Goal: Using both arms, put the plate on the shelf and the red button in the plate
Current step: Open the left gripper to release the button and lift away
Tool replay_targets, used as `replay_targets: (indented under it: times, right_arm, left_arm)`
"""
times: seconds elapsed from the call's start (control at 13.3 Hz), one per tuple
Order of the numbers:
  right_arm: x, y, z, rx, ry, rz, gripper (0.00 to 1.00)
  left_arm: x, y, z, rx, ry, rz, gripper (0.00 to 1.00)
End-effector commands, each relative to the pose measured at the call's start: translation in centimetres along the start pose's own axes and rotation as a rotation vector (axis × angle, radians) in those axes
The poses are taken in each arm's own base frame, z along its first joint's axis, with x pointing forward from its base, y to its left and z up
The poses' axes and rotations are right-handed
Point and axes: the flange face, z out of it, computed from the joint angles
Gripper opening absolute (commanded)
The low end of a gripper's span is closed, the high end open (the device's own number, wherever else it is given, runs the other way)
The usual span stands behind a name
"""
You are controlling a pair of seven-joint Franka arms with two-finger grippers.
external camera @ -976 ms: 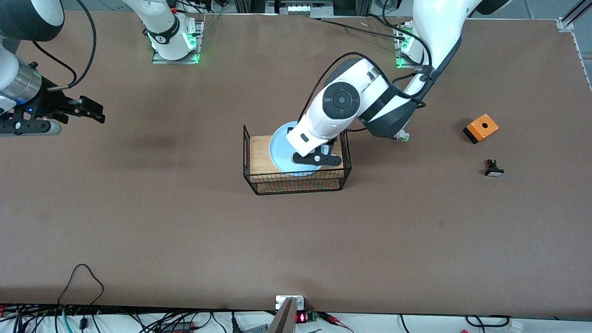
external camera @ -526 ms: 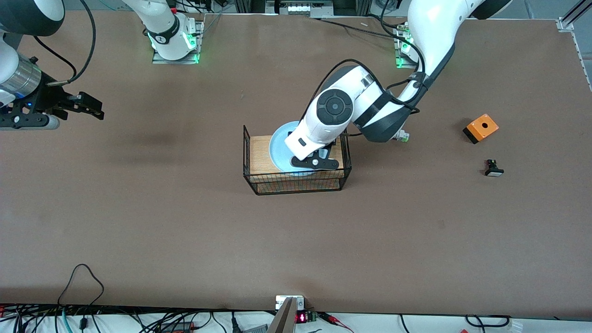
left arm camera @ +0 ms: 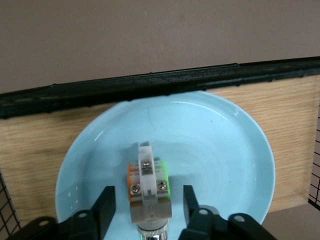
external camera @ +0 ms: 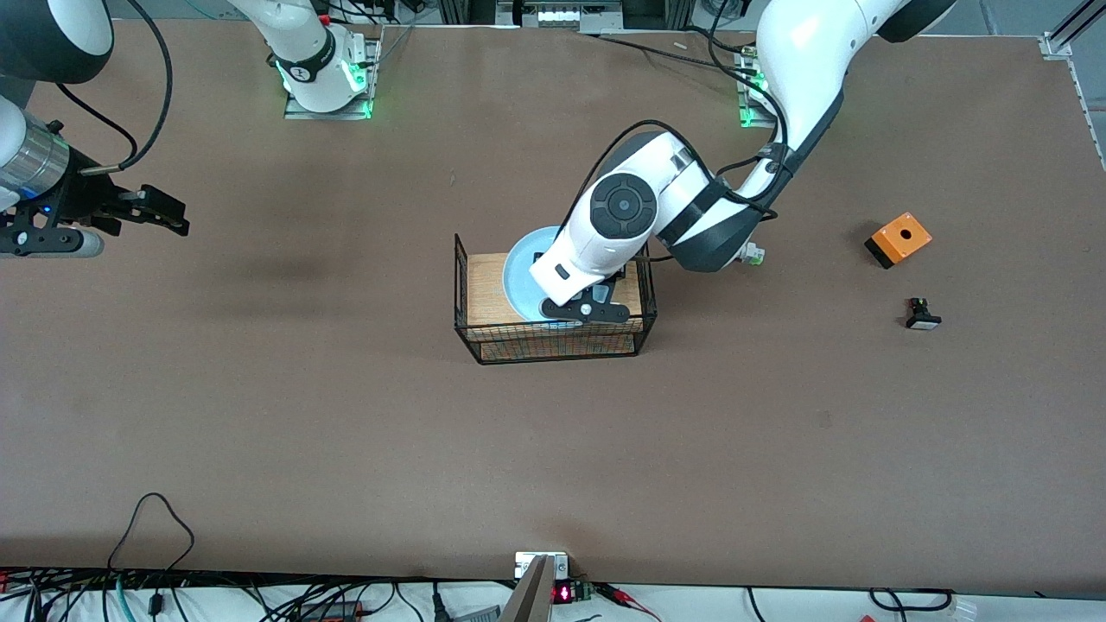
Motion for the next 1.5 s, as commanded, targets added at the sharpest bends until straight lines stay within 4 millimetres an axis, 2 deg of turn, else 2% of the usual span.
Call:
replay_targets:
  times: [0.0,0.08,0.23,0.3,0.38,0.53,0.75,0.9,1.05,1.2,1.43]
  right_arm:
    - [0.2,0.2,-0.6,-0.014,-0.005,-0.001,1.00]
    - [0.2,0.2,-0.5,-0.014,-0.002,0.001,1.00]
    - [0.6,0.1,-0.1,-0.019,-0.002,0.001,1.00]
    - [0.8,0.1,0.1,-0.027,0.001,-0.002,1.00]
    - [1.2,0.0,0.0,-0.024,0.000,-0.002,1.00]
    - [1.3,0.1,-0.2,-0.024,0.000,-0.013,1.00]
    - [1.3,0.2,-0.1,-0.025,0.000,-0.009,1.00]
    - [1.4,0.1,-0.3,-0.024,0.001,-0.013,1.00]
    - [1.4,0.1,-0.3,-0.024,0.003,-0.013,1.00]
    - [1.4,-0.1,-0.3,-0.021,0.001,-0.009,1.00]
    - [1.5,-0.1,-0.6,-0.021,0.009,-0.006,1.00]
  left_arm:
    - [-0.1,0.6,-2.7,0.004,0.050,0.005,1.00]
    - [-0.3,0.7,-4.1,-0.007,0.063,0.000,1.00]
    - [-1.6,1.1,-8.7,-0.022,0.119,-0.015,1.00]
    - [-2.1,0.8,-10.5,-0.013,0.132,-0.019,1.00]
    - [-2.5,0.2,-11.9,0.011,0.134,-0.024,1.00]
    - [-2.4,-2.1,-16.0,0.014,0.177,-0.056,1.00]
    - [-1.0,-8.5,-23.2,-0.015,0.269,-0.150,1.00]
    - [-0.2,-13.0,-25.0,0.018,0.247,-0.223,1.00]
    - [0.2,-17.4,-27.7,0.056,0.206,-0.299,1.00]
    - [0.9,-21.2,-28.5,0.092,0.181,-0.331,1.00]
    - [2.0,-26.4,-28.7,0.115,0.148,-0.282,1.00]
